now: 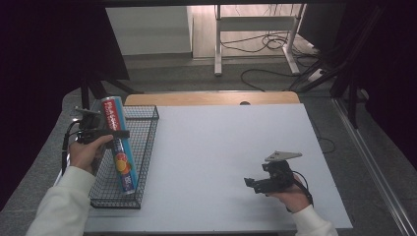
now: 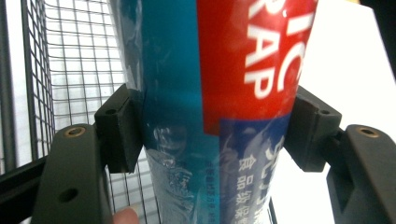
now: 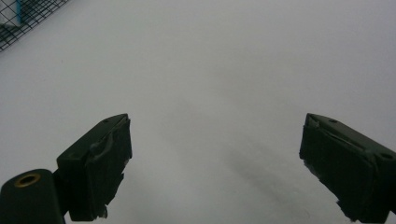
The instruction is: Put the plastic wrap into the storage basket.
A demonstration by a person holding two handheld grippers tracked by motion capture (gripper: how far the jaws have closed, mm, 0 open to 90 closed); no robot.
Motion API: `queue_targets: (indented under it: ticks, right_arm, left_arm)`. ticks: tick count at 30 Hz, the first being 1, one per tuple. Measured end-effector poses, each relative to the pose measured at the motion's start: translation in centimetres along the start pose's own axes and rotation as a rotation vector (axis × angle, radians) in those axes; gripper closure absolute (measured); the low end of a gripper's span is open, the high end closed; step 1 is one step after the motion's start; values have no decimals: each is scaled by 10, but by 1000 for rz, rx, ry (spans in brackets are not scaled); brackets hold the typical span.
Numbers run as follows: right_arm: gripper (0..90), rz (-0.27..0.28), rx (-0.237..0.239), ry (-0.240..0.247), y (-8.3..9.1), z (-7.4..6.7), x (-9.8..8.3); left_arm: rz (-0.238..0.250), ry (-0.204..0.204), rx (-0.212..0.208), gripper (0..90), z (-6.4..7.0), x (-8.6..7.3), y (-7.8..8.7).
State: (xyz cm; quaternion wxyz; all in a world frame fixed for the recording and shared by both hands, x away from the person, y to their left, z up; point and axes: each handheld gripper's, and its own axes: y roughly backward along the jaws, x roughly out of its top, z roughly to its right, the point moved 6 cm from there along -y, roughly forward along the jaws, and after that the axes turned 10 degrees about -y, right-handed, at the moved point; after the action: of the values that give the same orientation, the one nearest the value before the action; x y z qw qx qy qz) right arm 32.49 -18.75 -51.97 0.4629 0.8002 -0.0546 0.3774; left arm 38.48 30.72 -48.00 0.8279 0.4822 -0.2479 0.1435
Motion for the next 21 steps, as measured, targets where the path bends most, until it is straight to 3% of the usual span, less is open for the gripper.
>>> queue_targets:
  ticks: [10, 16, 21]
  right_arm:
    - [96, -7, -9, 0, -2, 1, -1]
    - [96, -13, -17, -2, -3, 2, -1]
    - [96, -20, -25, -5, -4, 3, -2]
  left_arm:
    - [-45, 51, 83, 314, -4, 9, -33]
    - [-78, 54, 137, 309, -4, 11, -48]
    - [-92, 84, 155, 306, -11, 9, -58]
